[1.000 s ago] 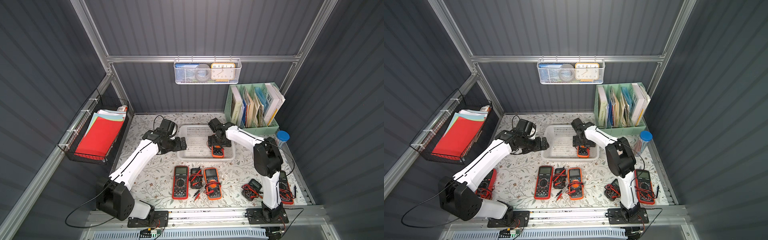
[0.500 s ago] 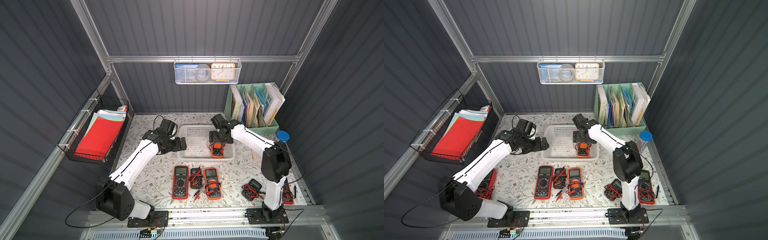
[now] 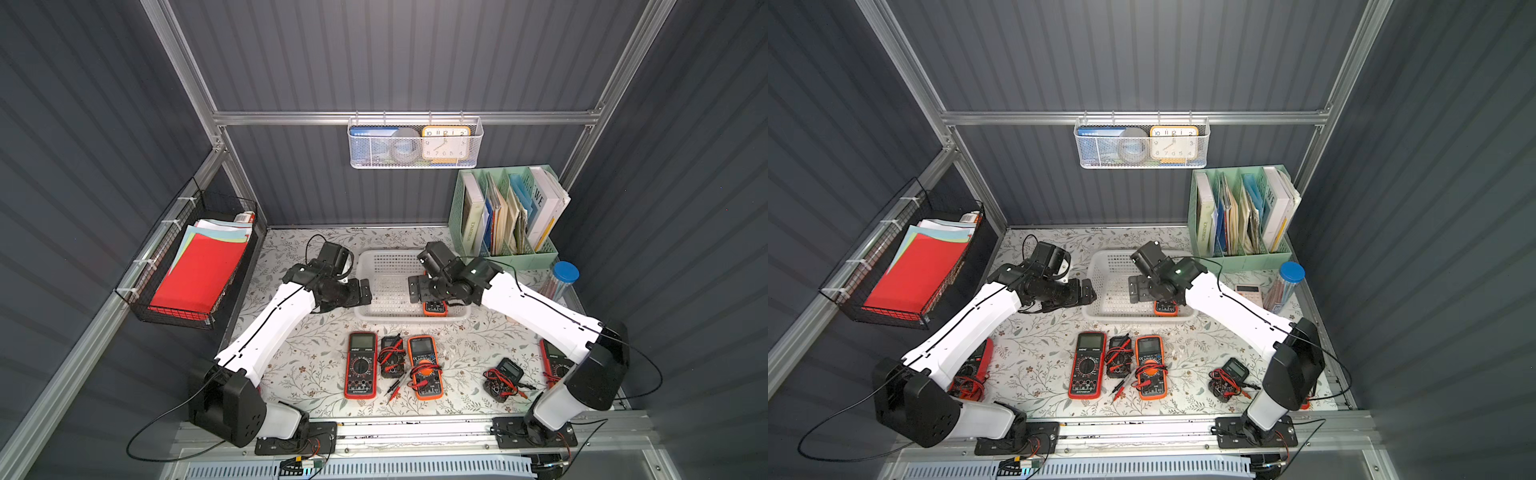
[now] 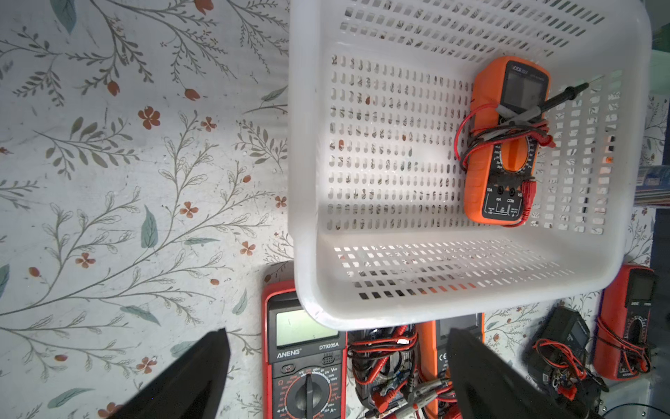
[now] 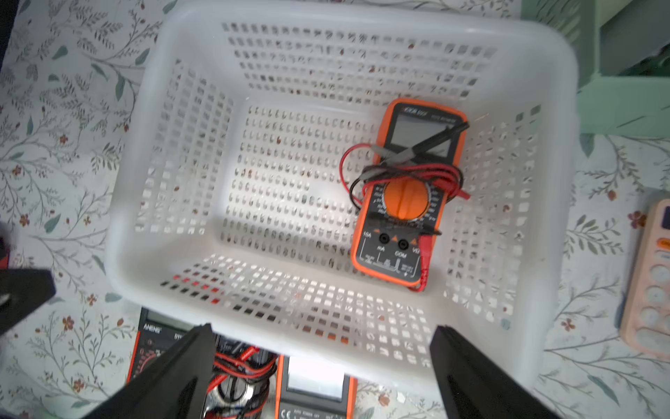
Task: Put the multimeter into the basket
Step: Pick up the multimeter from the center of the board.
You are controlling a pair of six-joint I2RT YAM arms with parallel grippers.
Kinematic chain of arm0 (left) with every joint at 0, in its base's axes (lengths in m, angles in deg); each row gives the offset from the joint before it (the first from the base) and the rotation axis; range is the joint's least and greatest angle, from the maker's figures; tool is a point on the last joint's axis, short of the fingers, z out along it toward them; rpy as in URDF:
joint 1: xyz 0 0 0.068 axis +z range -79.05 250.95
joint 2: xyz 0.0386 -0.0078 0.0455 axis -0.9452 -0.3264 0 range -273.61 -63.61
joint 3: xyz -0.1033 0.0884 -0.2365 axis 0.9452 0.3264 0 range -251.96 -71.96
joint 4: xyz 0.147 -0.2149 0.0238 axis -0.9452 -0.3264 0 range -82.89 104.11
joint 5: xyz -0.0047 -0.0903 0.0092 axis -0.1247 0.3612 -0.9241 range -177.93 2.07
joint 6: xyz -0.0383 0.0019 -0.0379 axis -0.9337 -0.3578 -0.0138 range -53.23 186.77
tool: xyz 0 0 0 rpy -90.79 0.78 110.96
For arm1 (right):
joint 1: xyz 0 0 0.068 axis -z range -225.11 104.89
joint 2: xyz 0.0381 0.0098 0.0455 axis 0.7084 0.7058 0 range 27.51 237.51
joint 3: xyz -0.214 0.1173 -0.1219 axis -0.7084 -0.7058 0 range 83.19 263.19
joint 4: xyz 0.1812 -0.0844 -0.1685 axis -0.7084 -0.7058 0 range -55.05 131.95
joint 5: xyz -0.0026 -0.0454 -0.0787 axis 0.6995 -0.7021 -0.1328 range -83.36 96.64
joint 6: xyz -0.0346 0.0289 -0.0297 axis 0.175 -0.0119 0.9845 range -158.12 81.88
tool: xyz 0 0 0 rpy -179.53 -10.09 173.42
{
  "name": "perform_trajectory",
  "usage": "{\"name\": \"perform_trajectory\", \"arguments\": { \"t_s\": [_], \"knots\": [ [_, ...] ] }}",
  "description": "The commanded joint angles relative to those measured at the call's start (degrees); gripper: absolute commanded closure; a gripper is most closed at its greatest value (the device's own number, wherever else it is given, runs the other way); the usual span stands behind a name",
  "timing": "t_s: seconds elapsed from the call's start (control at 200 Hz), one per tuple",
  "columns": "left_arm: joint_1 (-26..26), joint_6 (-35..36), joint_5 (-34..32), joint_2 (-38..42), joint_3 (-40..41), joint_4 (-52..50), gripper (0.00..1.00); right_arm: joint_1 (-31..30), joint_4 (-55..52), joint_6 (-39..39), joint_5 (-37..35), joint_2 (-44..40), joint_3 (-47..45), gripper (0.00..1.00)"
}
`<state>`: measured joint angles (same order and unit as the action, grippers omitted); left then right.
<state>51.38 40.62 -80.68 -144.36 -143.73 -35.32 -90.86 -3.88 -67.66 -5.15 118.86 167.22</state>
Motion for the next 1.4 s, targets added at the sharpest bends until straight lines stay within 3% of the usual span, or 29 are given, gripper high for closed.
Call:
{"name": "perform_trajectory", "arguments": {
  "t_s": [0.0,0.375,1.221,1.391],
  "knots": [
    [-0.3,2.1,-0.5,1.8,1.6,-2.8,0.01,-3.5,-1.8,-3.8,-1.8,-2.9,-4.3,0.01],
    [-0.3,2.8,0.4,3.0,3.4,-3.8,0.01,-12.4,2.2,-14.0,-2.4,-0.1,-15.6,0.01],
    [-0.3,2.7,0.1,3.5,3.0,-3.4,0.01,-12.7,9.3,-17.8,-0.6,7.8,-24.2,0.01],
    [-0.3,2.5,0.1,3.3,2.9,-3.3,0.01,-12.7,10.7,-17.9,0.1,9.3,-25.4,0.06]
  ]
}}
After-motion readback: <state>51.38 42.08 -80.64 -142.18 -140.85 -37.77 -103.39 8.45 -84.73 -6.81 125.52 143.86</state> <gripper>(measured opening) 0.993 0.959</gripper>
